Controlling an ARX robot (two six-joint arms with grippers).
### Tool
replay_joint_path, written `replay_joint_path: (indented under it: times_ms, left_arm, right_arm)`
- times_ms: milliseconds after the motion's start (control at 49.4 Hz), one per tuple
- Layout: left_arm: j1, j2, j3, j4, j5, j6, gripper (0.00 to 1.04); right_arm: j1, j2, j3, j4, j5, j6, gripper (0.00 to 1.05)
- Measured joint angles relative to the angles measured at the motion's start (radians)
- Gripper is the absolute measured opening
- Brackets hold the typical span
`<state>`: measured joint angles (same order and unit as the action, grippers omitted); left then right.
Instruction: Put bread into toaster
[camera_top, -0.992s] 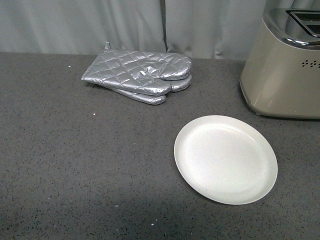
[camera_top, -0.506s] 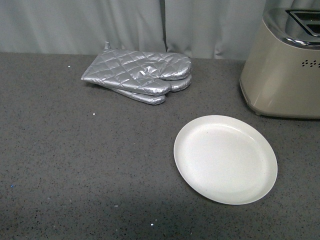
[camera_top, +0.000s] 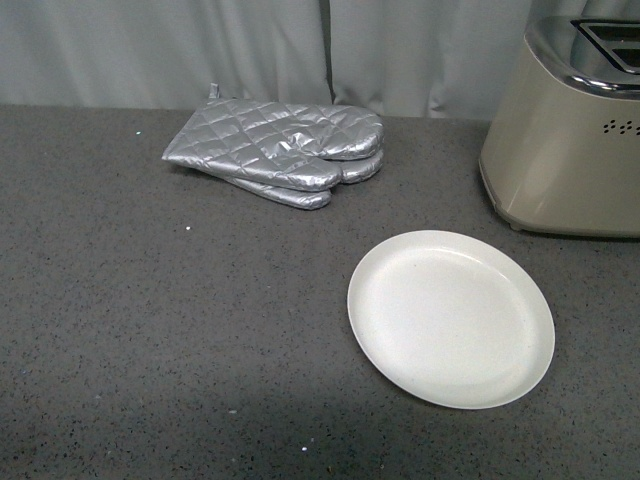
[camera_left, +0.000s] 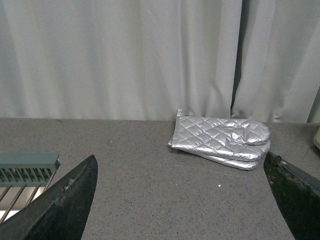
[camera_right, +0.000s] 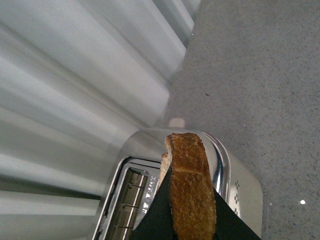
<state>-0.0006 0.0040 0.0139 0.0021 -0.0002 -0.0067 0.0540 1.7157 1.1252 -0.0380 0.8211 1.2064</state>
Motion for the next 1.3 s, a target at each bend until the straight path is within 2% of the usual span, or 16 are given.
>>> replay_joint_path:
  times_ms: [425, 486, 668, 749, 850, 972, 1296]
  left_arm:
    - [0.0, 0.0, 0.0, 0.0, 0.0, 0.0, 0.98]
    - [0.0, 0.0, 0.0, 0.0, 0.0, 0.0, 0.98]
    - [0.0, 0.0, 0.0, 0.0, 0.0, 0.0, 0.98]
    - [0.0, 0.0, 0.0, 0.0, 0.0, 0.0, 0.98]
    - [0.0, 0.0, 0.0, 0.0, 0.0, 0.0, 0.98]
    - [0.0, 0.0, 0.0, 0.0, 0.0, 0.0, 0.98]
    - [0.0, 0.0, 0.0, 0.0, 0.0, 0.0, 0.98]
  right_arm:
    - [-0.008, 0.071, 0.075, -0.064, -0.012, 0.067, 0.03]
    - [-0.008, 0.076, 0.078, -0.069, -0.023, 0.067, 0.16]
    - [-0.008, 0.078, 0.081, -0.079, -0.034, 0.07, 0.41]
    - [-0.008, 0.078, 0.091, -0.096, -0.041, 0.076, 0.55]
    - [-0.008, 0.062, 0.107, -0.111, -0.067, 0.074, 0.78]
    - [-0.008, 0.029, 0.111, -0.124, -0.086, 0.064, 0.96]
    - [-0.02, -0.062, 0.096, -0.1, -0.114, 0.005, 0.95]
